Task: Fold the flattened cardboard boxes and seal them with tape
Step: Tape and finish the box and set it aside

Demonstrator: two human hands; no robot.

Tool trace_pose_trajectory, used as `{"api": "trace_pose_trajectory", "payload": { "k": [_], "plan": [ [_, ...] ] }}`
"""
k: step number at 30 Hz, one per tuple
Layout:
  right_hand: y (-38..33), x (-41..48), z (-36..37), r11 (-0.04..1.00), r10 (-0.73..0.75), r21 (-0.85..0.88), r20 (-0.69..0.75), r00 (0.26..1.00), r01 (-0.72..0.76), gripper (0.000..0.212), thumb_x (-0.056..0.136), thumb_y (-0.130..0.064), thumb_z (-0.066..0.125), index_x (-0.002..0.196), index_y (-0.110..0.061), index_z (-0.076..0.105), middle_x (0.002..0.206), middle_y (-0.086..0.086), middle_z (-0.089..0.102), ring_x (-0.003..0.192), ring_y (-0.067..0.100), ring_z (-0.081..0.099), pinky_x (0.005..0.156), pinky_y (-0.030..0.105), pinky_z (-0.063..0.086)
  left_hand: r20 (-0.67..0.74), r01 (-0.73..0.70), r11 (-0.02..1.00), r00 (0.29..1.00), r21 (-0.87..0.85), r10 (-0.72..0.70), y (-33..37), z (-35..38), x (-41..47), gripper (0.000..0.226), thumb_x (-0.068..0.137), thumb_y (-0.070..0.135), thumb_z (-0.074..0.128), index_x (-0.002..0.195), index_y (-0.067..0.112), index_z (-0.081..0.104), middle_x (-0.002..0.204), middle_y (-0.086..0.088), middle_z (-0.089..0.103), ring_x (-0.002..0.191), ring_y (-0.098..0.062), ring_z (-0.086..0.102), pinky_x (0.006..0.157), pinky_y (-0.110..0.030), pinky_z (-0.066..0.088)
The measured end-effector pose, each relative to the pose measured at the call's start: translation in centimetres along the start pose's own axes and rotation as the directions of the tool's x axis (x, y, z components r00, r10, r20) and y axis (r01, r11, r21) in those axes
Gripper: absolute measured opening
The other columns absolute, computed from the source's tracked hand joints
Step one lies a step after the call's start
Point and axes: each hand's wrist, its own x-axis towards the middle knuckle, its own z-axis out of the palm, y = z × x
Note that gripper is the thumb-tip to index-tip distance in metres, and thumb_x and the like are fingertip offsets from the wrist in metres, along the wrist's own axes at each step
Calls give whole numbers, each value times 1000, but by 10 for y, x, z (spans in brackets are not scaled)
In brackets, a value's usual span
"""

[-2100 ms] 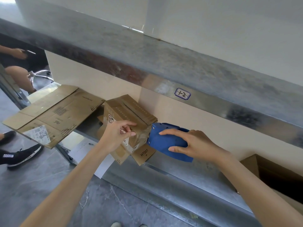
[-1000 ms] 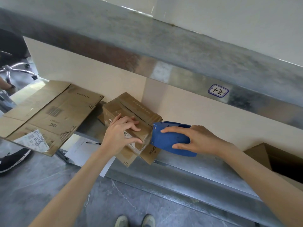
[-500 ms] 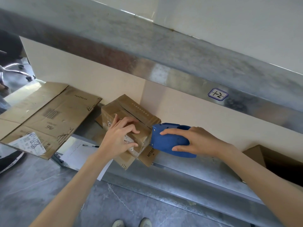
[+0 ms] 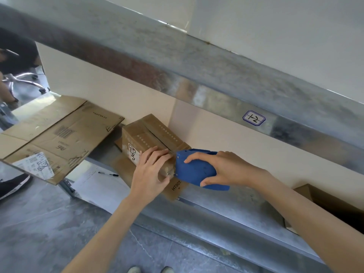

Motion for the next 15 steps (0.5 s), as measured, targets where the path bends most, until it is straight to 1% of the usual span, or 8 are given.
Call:
{"api": "trace_pose_trajectory", "payload": {
  "k": [2, 4, 5, 8, 10, 11, 13, 15],
  "plan": [
    [-4, 4, -1, 999, -25, 22, 33, 999, 25, 62, 83, -46, 72, 128, -63, 34, 68, -3, 51, 61, 5, 45, 57, 23, 33, 6, -14, 999, 1000, -43, 14, -5, -7, -3, 57, 70, 18, 85, 124, 18, 66, 128, 6, 62, 133, -24, 45, 110, -42, 39],
    [-9, 10, 0, 998, -57, 44, 74, 996, 54, 62, 85, -43, 72, 129, -62, 33, 75, 3, 55, 64, 9, 47, 58, 24, 37, 31, -33, 996, 999, -81, 36, -14, -17, -6, 58, 70, 17, 86, 124, 18, 65, 131, 6, 61, 136, -22, 44, 111, -38, 38],
    [-13, 13, 3, 996, -82, 50, 97, 992, 77, 61, 86, -41, 71, 130, -61, 33, 75, 3, 55, 65, 8, 48, 58, 22, 37, 53, -38, 995, 998, -92, 43, -20, -23, -9, 60, 70, 17, 87, 126, 18, 65, 133, 6, 60, 138, -20, 42, 113, -39, 37],
    [-26, 25, 12, 987, -160, 43, 142, 977, 156, 58, 93, -37, 65, 137, -55, 32, 68, -11, 43, 69, -5, 43, 59, 20, 30, 129, -30, 993, 991, -115, 45, -37, -43, -15, 69, 71, 14, 87, 134, 19, 60, 142, 8, 54, 149, -15, 29, 118, -36, 31],
    [-33, 31, 16, 981, -196, 37, 132, 972, 193, 55, 96, -36, 61, 140, -53, 32, 63, -16, 42, 69, -7, 38, 62, 21, 28, 161, -8, 992, 987, -122, 28, -43, -54, -18, 71, 73, 12, 86, 138, 20, 57, 148, 9, 49, 152, -16, 20, 117, -37, 33],
    [-35, 33, 17, 977, -214, 16, 120, 969, 214, 54, 97, -37, 59, 142, -52, 32, 60, -16, 42, 68, -6, 38, 63, 25, 29, 167, 3, 992, 986, -127, 19, -44, -57, -20, 71, 74, 11, 86, 138, 20, 57, 150, 10, 46, 153, -16, 17, 116, -38, 33],
    [-37, 34, 18, 968, -240, -49, 88, 967, 245, 52, 99, -41, 55, 143, -52, 31, 58, -15, 37, 65, -3, 37, 66, 29, 30, 166, 23, 989, 986, -144, 1, -45, -62, -22, 70, 75, 10, 85, 138, 22, 57, 152, 11, 43, 154, -15, 14, 117, -39, 31],
    [-35, 34, 17, 965, -250, -72, 52, 967, 253, 51, 98, -45, 53, 143, -56, 31, 57, -15, 38, 63, -2, 41, 64, 27, 31, 168, 47, 984, 986, -174, -17, -45, -62, -22, 68, 76, 9, 84, 137, 22, 57, 152, 10, 44, 153, -14, 15, 119, -38, 27]
  ]
}}
